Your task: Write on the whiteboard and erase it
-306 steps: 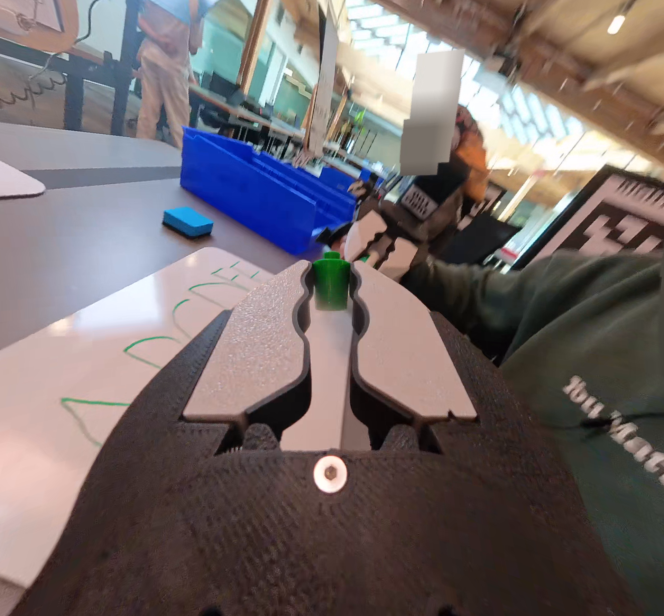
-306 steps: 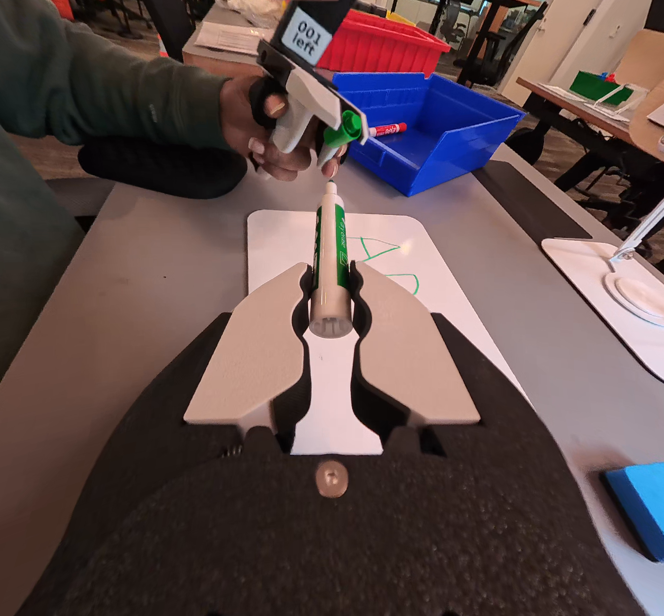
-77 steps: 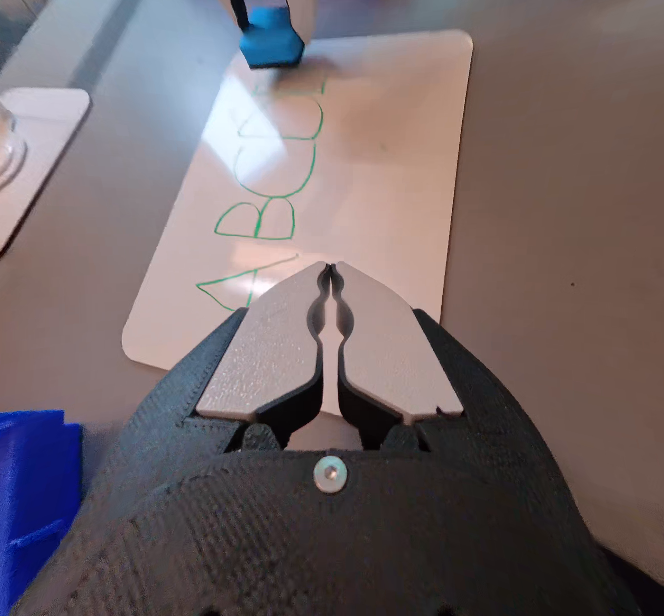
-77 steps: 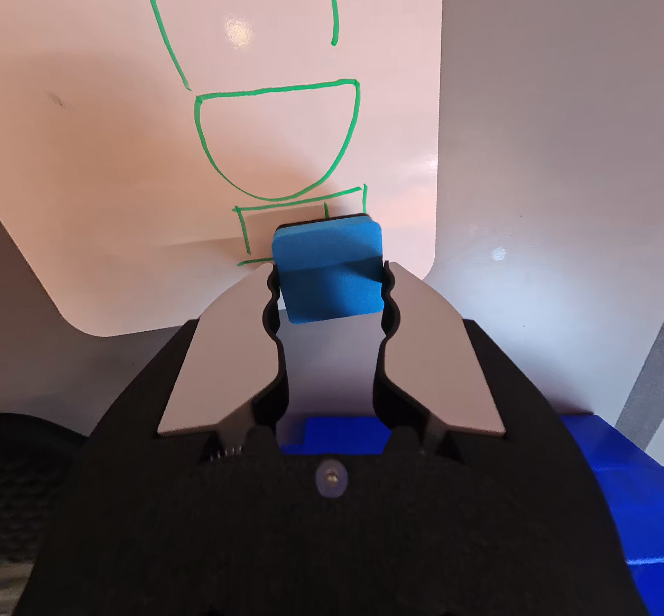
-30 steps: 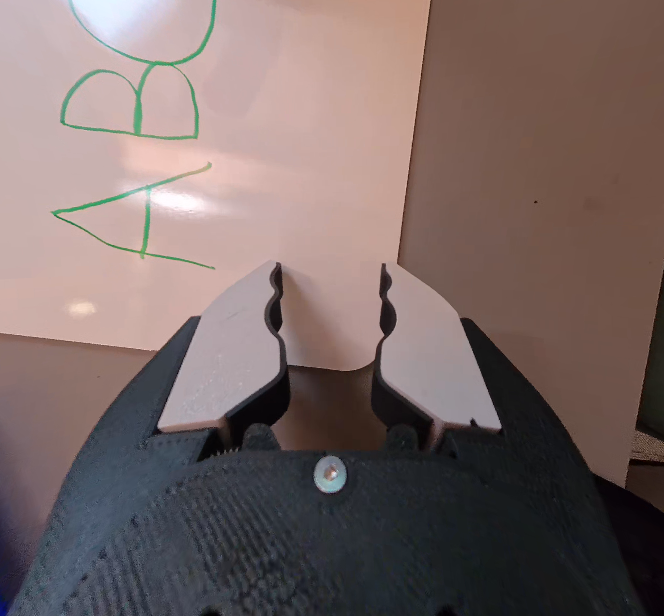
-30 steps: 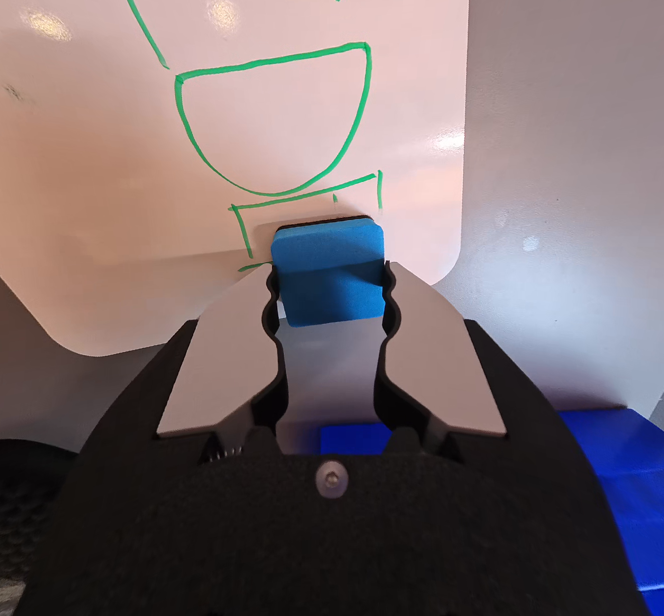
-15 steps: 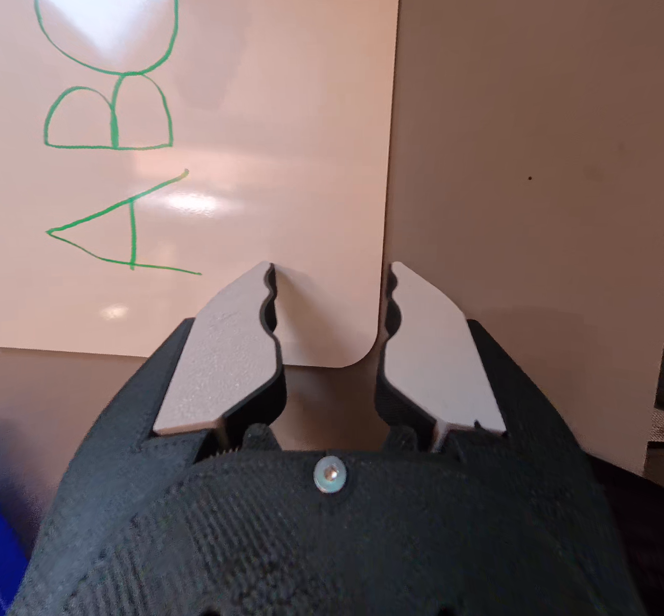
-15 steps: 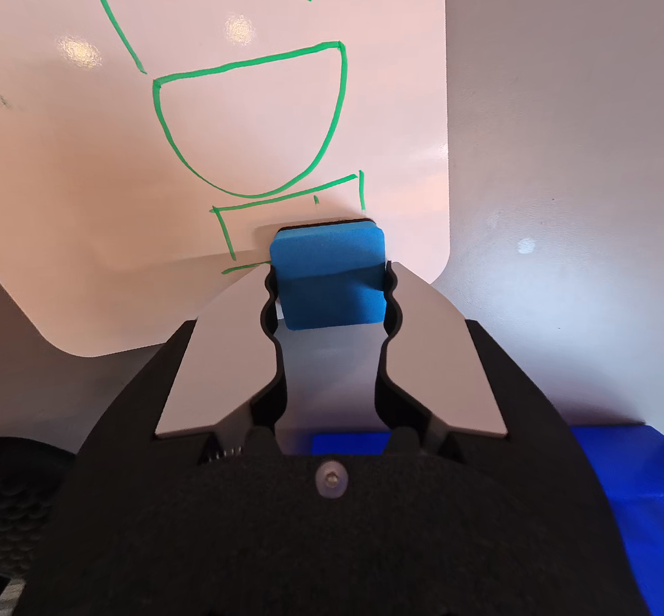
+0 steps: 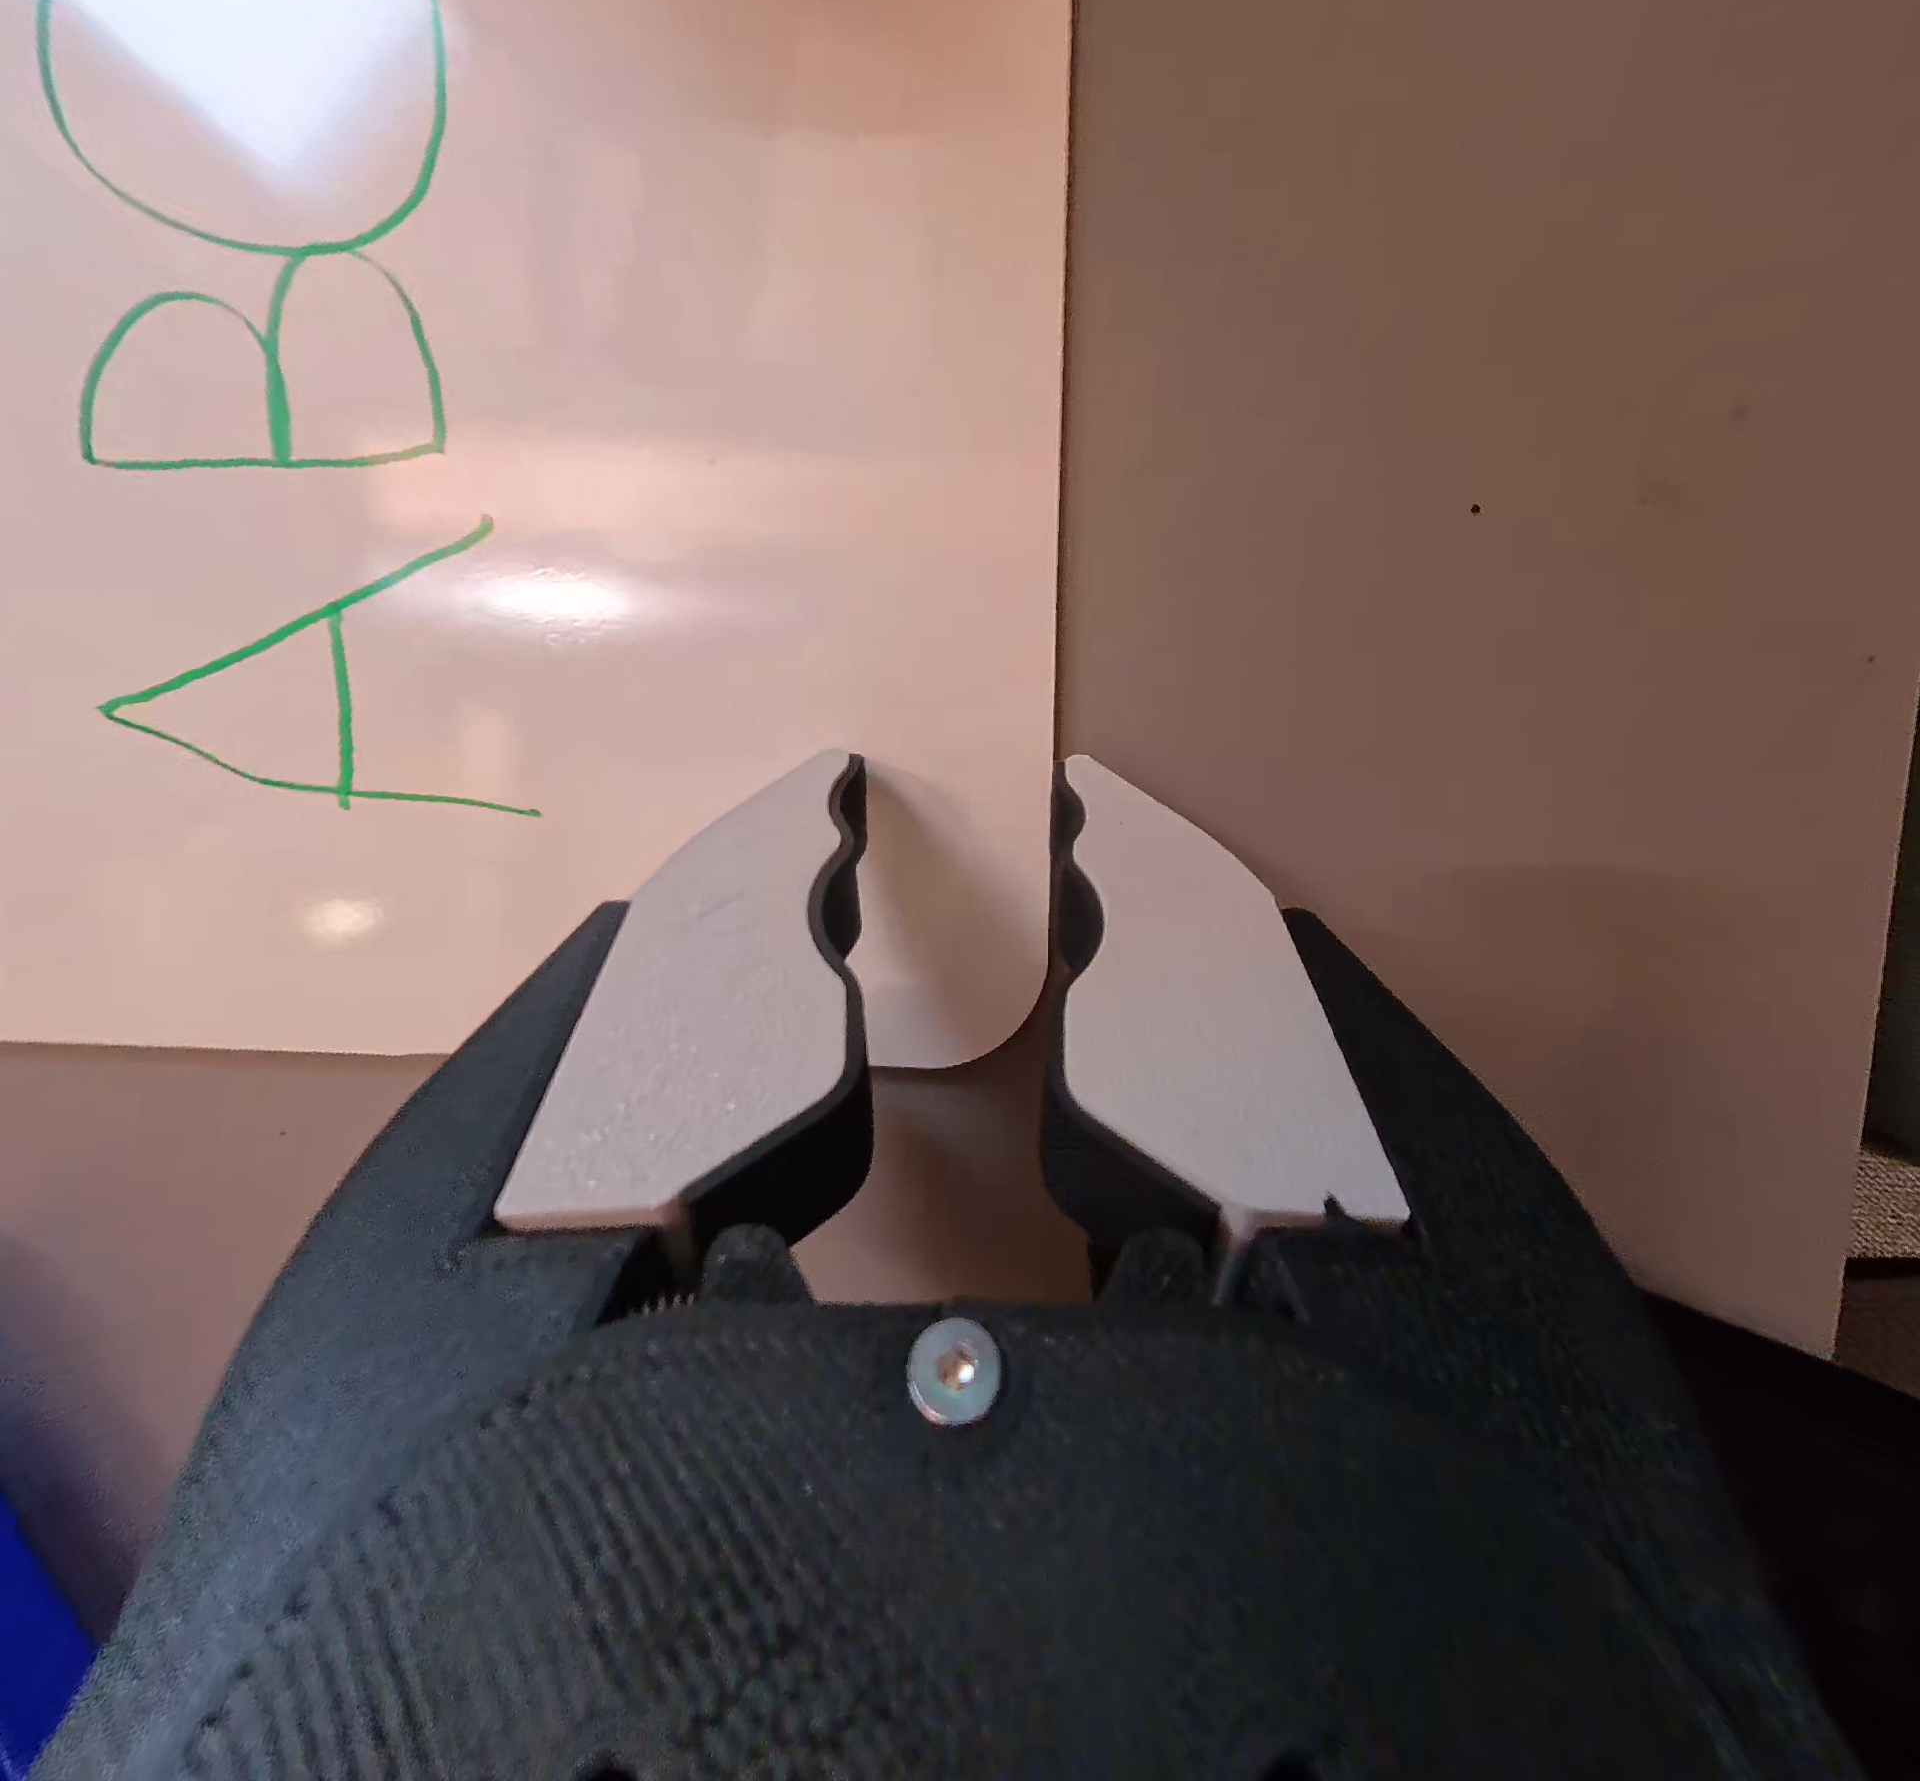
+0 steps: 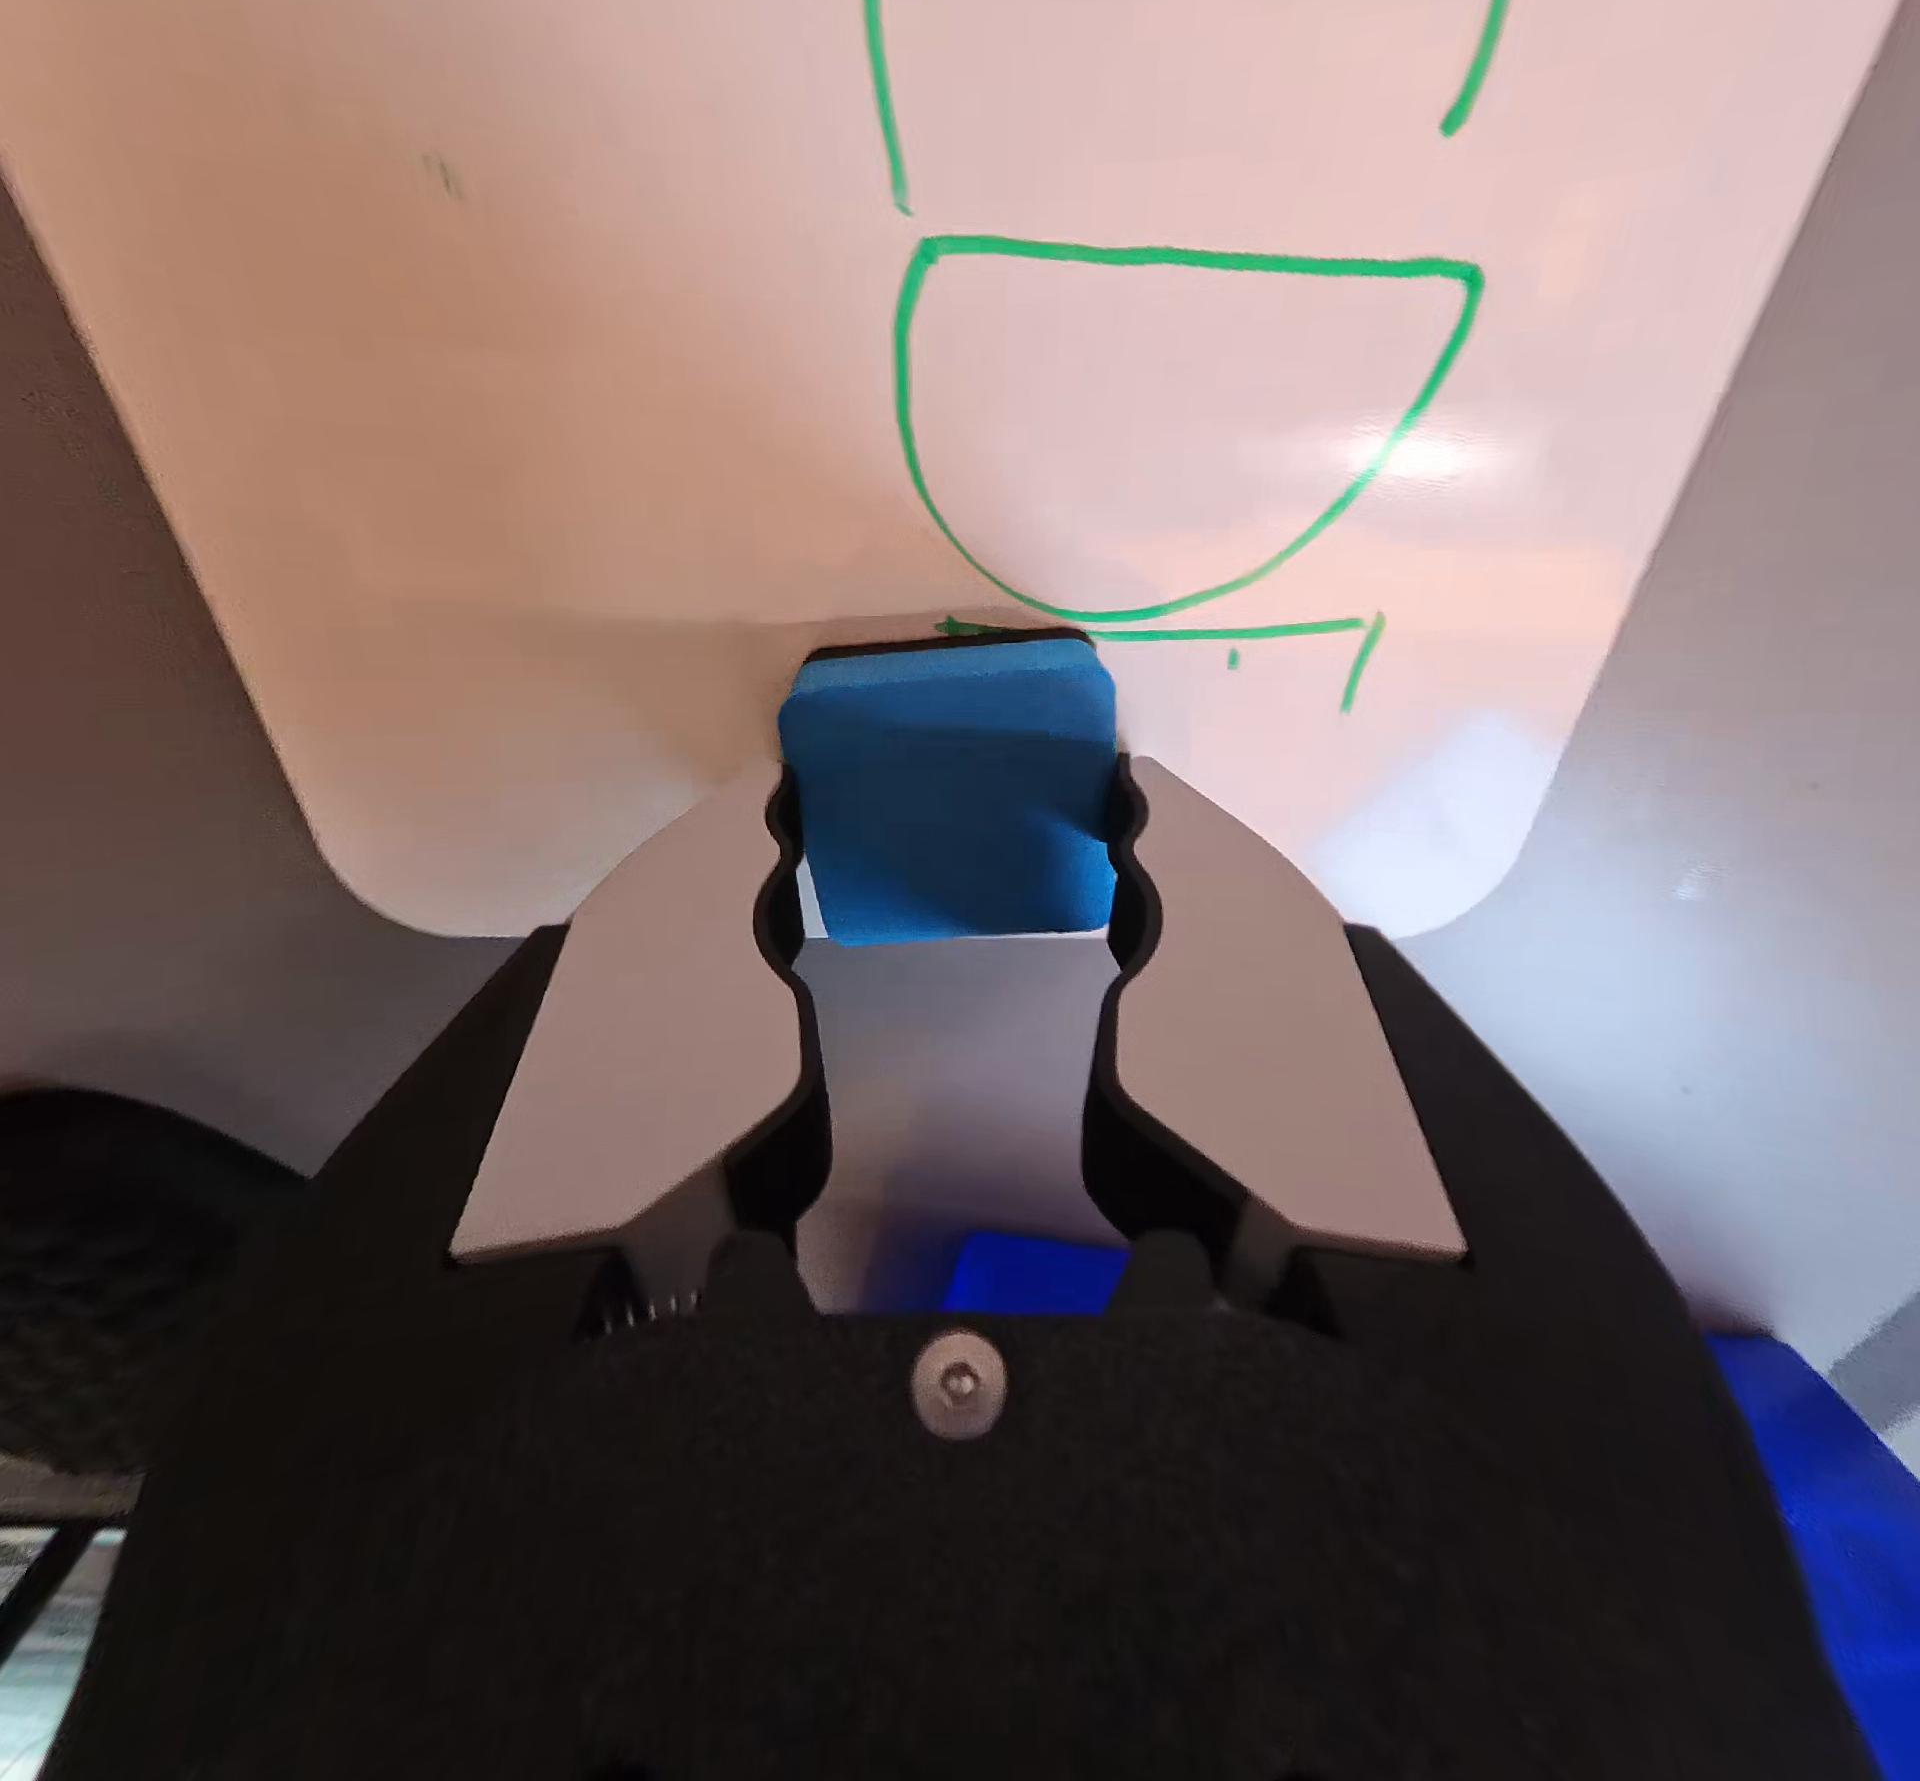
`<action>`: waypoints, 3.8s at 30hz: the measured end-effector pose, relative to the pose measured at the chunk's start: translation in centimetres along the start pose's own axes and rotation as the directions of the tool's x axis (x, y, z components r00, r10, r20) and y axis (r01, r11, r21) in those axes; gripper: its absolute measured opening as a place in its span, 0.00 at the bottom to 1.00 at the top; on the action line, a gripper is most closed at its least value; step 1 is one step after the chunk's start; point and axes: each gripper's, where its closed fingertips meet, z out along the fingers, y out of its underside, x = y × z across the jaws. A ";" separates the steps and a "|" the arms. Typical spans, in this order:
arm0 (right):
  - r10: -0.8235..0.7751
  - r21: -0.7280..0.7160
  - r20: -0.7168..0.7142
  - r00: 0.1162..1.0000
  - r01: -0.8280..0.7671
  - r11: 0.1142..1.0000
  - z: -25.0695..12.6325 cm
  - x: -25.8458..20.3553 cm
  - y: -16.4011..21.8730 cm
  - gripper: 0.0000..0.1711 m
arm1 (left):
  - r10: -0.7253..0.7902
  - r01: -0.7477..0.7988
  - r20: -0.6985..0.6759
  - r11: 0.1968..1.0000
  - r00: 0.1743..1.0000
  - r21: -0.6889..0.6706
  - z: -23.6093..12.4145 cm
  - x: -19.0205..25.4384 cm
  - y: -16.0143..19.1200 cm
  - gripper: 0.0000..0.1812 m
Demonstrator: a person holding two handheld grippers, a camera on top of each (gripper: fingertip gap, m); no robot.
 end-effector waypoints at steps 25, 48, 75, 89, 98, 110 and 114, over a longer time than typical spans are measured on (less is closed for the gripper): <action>0.188 0.016 -0.023 0.982 -0.187 0.982 0.1 7.0 -1.2 0.34 | -0.206 0.206 0.015 0.978 0.978 0.018 -0.6 -4.3 1.7 0.56; 0.068 -0.079 0.003 0.998 -0.067 0.995 0.2 6.1 -2.9 0.34 | -0.190 0.190 0.040 0.982 0.981 -0.005 -0.8 -3.9 2.2 0.49; 0.079 -0.090 0.009 0.997 -0.078 0.993 0.2 5.3 -3.1 0.34 | -0.166 0.167 -0.015 0.986 0.986 0.023 -0.6 -2.9 1.1 0.00; -0.066 -0.133 -0.001 0.998 0.065 0.989 0.2 0.7 -6.1 0.34 | -0.193 0.193 -0.015 0.980 0.981 0.035 -0.6 -3.2 1.1 0.00; 0.110 -0.058 0.013 0.994 -0.109 0.992 -0.1 5.2 -6.5 0.41 | -0.195 0.195 0.000 0.980 0.981 0.045 -0.6 -3.2 1.1 0.00; 0.041 0.027 -0.046 0.998 -0.040 0.999 -0.5 5.5 -7.4 0.31 | -0.201 0.201 0.003 0.979 0.980 0.046 -0.6 -3.2 1.2 0.00; -0.022 0.016 0.005 1.000 0.022 1.000 -0.5 2.2 -7.7 0.31 | -0.208 0.207 0.004 0.977 0.978 0.040 -0.6 -3.3 1.2 0.00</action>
